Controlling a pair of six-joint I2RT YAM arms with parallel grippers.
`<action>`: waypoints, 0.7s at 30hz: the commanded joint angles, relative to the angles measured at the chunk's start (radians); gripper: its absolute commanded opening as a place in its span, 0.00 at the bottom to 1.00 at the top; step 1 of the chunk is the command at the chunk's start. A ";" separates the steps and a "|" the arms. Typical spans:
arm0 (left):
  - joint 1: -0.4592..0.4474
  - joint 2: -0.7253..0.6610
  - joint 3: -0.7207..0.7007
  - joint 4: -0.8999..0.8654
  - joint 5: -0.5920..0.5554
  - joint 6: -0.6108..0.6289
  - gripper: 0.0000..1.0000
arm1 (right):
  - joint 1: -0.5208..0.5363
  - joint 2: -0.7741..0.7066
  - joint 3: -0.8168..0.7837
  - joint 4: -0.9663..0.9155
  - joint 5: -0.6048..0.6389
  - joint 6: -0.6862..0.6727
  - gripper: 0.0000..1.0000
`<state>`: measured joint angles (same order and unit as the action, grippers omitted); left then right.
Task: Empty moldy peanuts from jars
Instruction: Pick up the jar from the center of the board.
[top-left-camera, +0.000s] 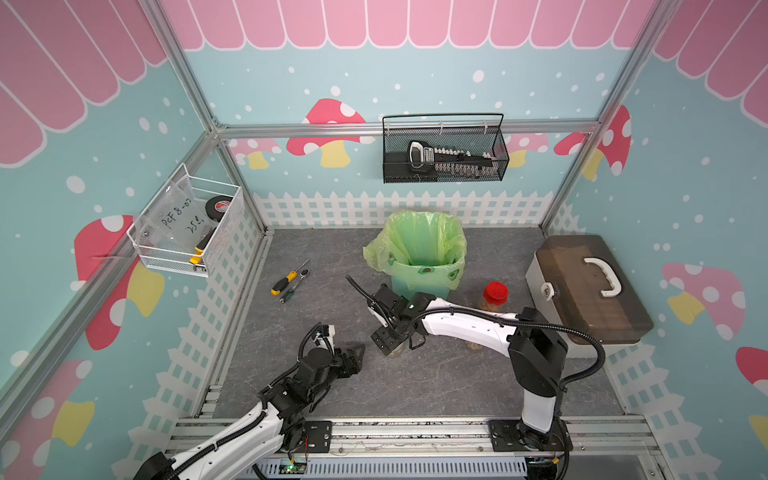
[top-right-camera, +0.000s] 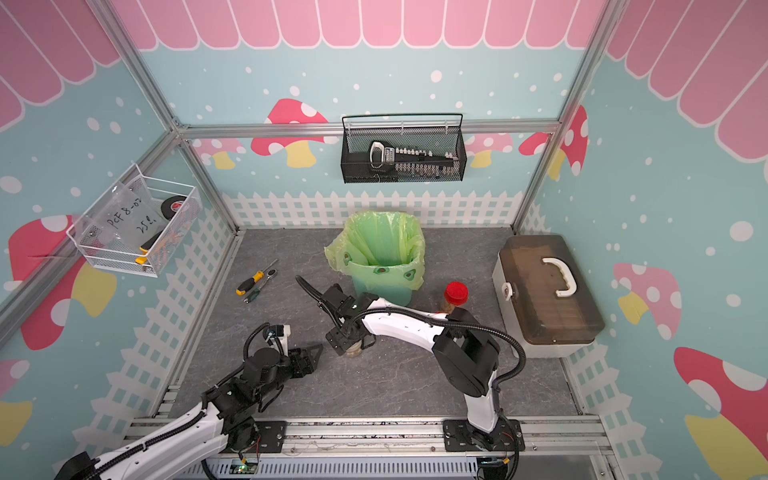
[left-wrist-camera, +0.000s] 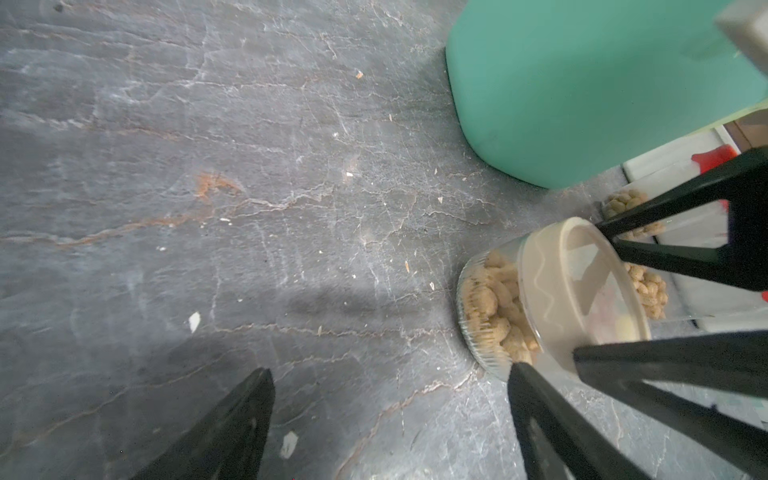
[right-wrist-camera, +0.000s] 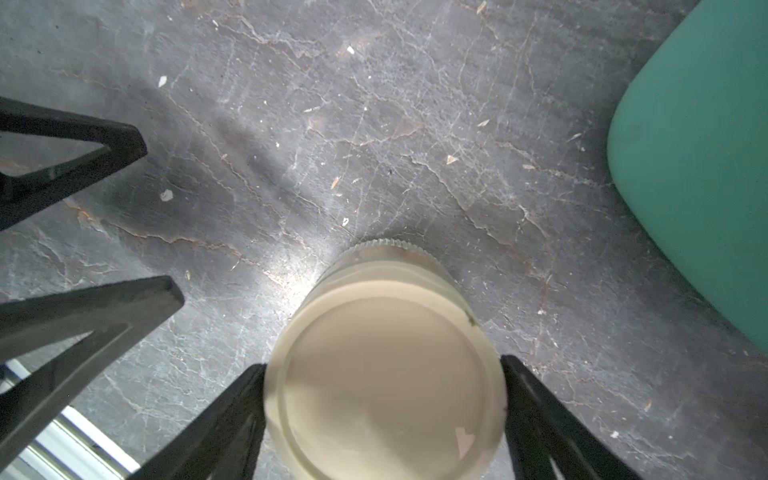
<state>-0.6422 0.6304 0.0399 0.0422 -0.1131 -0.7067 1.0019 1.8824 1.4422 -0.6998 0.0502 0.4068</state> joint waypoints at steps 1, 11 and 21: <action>-0.005 -0.030 0.011 0.013 -0.014 -0.006 0.87 | 0.000 0.009 0.020 -0.025 0.002 0.002 0.75; -0.007 -0.042 0.002 0.025 -0.004 -0.004 0.87 | -0.001 0.009 0.007 -0.046 0.013 -0.007 0.84; -0.021 -0.044 -0.001 0.036 0.004 0.015 0.89 | -0.001 0.005 0.013 -0.065 0.017 -0.013 0.63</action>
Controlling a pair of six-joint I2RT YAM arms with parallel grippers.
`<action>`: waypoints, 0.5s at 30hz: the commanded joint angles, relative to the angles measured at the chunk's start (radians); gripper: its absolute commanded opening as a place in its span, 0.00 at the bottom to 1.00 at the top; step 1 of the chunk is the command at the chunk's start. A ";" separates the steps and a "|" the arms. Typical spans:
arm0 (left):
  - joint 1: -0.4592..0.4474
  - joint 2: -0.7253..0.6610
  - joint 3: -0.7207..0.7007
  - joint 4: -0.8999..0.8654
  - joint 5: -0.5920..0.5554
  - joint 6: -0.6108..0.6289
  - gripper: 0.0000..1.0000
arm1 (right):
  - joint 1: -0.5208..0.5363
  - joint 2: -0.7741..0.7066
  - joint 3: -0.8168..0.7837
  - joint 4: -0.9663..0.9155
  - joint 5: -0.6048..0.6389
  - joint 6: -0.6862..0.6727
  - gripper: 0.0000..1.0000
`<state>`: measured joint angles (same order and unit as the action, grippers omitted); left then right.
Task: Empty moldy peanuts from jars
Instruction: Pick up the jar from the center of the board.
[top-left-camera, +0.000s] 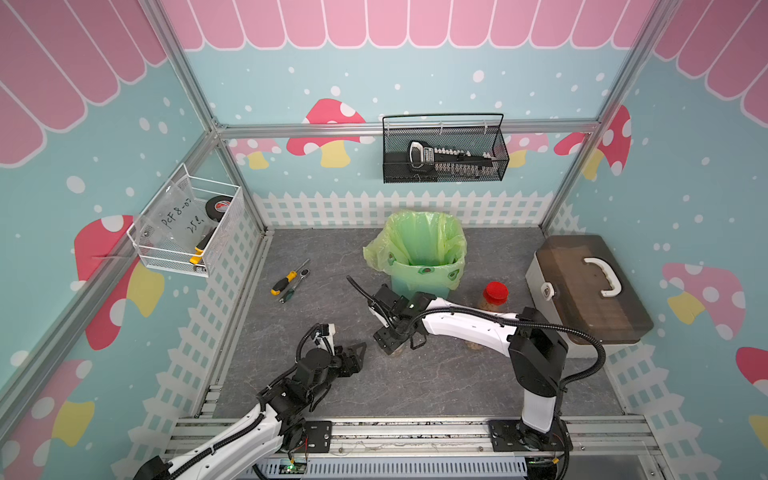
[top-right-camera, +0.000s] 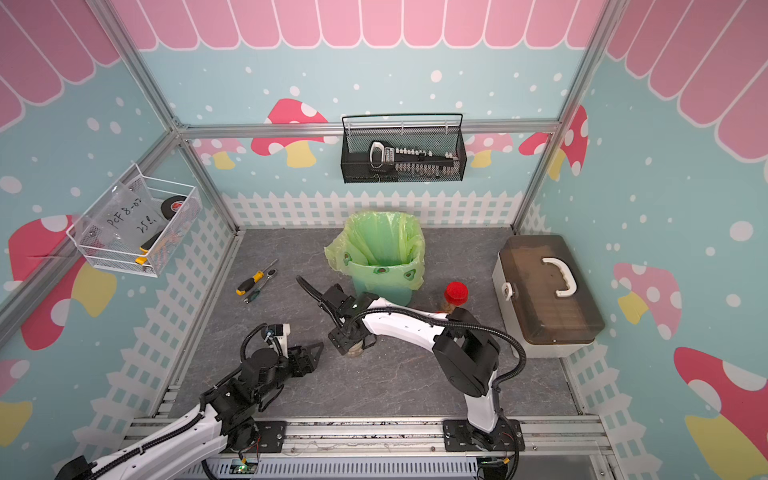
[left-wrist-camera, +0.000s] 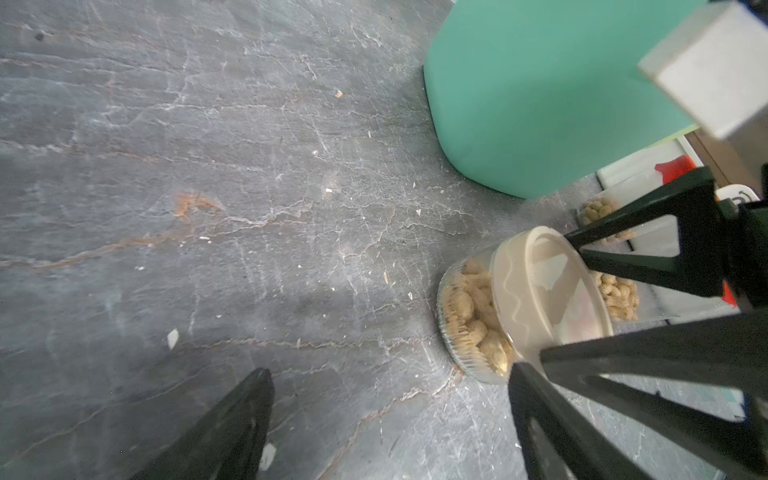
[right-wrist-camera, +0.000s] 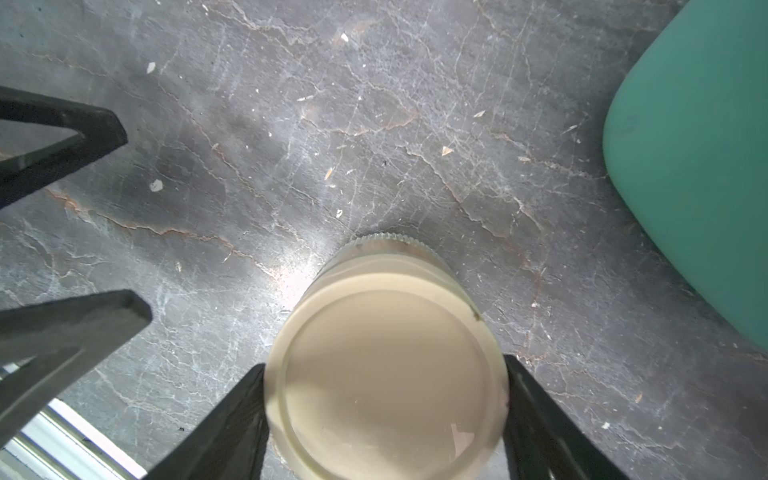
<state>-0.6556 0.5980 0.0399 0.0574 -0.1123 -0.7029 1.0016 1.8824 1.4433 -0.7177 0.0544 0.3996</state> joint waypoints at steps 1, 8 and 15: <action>-0.011 -0.014 -0.003 0.029 0.007 0.018 0.90 | -0.001 -0.003 0.006 -0.049 0.013 -0.010 0.62; -0.072 0.031 -0.027 0.189 0.029 0.135 0.98 | -0.075 -0.138 -0.070 -0.058 -0.044 -0.036 0.58; -0.142 0.206 0.030 0.359 0.082 0.306 0.99 | -0.160 -0.259 -0.087 -0.085 -0.163 -0.085 0.57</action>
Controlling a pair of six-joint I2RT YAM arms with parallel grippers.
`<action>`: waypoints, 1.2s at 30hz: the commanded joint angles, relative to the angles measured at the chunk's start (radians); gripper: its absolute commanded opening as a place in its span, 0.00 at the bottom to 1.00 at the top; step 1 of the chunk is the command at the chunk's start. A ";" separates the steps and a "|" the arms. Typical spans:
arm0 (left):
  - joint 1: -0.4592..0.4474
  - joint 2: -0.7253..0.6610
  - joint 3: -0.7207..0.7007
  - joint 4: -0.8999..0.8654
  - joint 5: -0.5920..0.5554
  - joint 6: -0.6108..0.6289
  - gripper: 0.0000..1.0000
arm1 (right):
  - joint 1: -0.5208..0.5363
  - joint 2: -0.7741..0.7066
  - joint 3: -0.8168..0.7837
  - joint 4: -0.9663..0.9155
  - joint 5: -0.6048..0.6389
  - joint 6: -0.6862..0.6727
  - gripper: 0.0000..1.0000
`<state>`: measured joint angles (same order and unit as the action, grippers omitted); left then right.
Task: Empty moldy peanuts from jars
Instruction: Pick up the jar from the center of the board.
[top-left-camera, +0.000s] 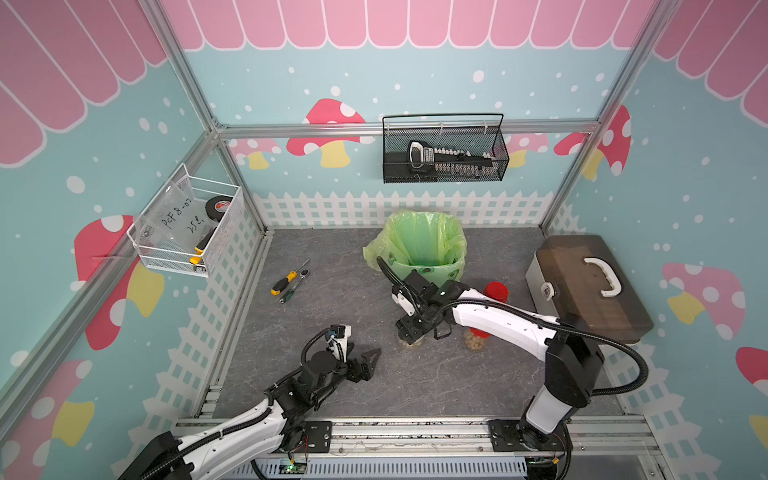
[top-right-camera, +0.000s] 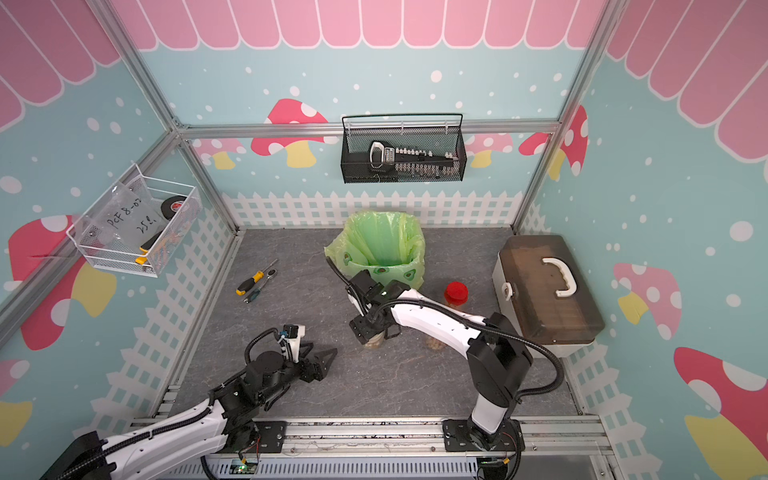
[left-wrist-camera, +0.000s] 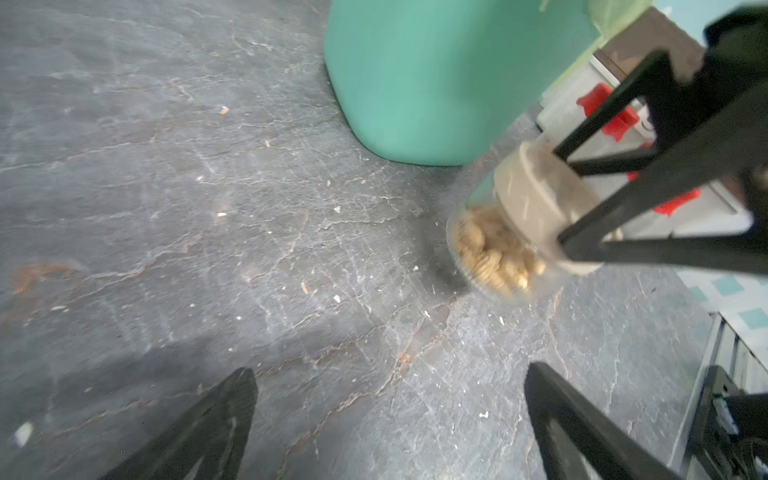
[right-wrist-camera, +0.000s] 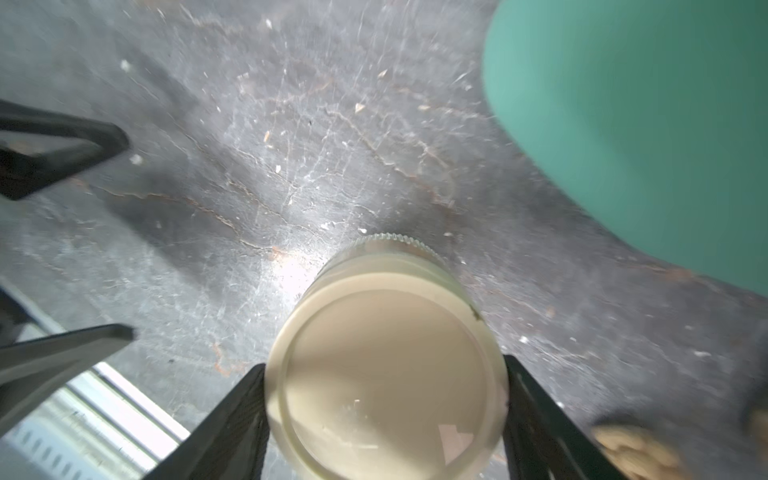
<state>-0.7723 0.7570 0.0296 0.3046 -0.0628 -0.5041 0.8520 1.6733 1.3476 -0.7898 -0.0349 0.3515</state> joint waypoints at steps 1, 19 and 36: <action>-0.042 0.078 0.060 0.122 0.036 0.133 1.00 | -0.021 -0.055 0.014 -0.021 -0.094 -0.046 0.57; -0.143 0.340 0.218 0.309 0.050 0.273 0.99 | -0.085 -0.117 0.109 -0.100 -0.319 -0.126 0.55; -0.143 0.377 0.309 0.308 0.113 0.300 1.00 | -0.106 -0.161 0.107 -0.080 -0.535 -0.150 0.54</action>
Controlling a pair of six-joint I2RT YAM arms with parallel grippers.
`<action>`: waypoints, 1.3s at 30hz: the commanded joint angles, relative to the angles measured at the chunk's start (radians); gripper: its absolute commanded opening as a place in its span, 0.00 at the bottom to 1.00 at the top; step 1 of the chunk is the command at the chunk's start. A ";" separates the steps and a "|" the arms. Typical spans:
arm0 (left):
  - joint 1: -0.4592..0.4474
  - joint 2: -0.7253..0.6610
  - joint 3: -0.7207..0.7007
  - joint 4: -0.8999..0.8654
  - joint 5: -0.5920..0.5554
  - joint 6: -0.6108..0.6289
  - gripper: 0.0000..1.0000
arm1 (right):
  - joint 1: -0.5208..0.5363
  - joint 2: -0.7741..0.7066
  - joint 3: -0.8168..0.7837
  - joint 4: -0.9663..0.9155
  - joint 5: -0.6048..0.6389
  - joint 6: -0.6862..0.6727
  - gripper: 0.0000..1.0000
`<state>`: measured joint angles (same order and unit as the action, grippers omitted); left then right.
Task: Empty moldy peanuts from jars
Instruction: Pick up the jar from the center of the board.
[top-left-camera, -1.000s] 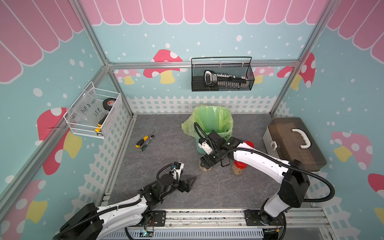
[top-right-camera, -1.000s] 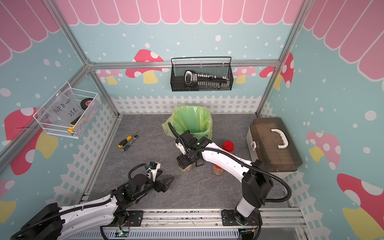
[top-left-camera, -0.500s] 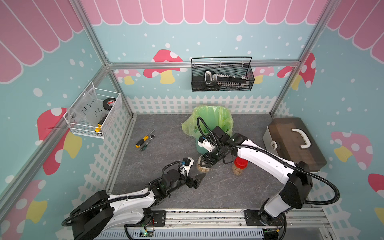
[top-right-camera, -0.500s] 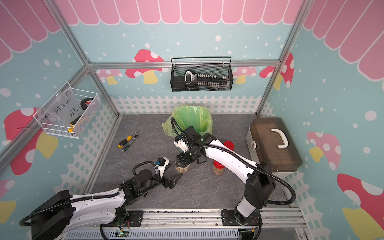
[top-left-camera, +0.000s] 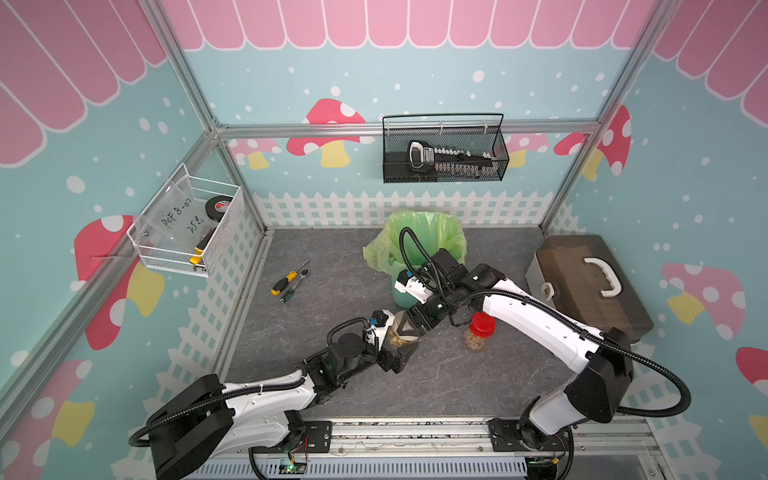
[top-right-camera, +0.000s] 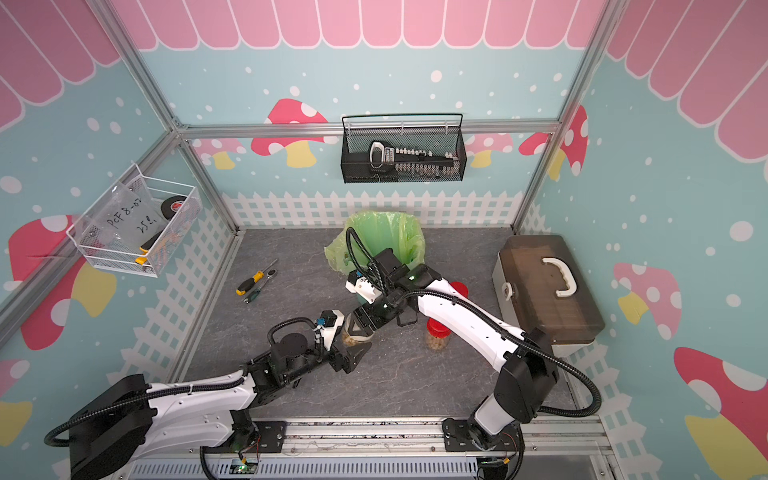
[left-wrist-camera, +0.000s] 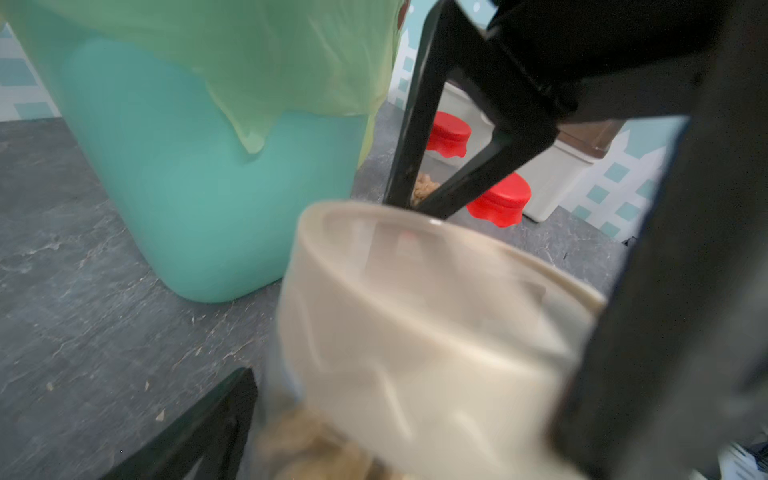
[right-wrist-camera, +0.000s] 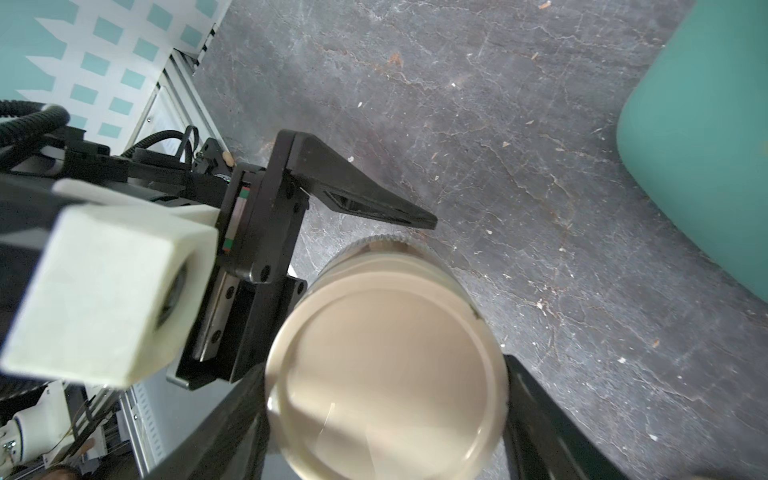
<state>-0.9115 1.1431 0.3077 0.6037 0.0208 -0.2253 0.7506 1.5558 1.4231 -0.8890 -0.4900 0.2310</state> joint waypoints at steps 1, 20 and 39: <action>-0.004 -0.009 0.034 0.005 0.034 0.021 1.00 | -0.005 -0.046 0.030 0.019 -0.091 -0.031 0.54; -0.004 -0.120 0.045 -0.099 0.130 0.015 0.81 | -0.064 -0.082 0.027 -0.002 -0.203 -0.055 0.54; -0.004 -0.131 0.033 -0.045 0.008 -0.004 0.50 | -0.033 -0.253 -0.165 0.332 -0.011 0.245 0.89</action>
<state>-0.9115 1.0435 0.3477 0.4988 0.0963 -0.2207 0.6930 1.3979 1.3396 -0.7620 -0.5766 0.3180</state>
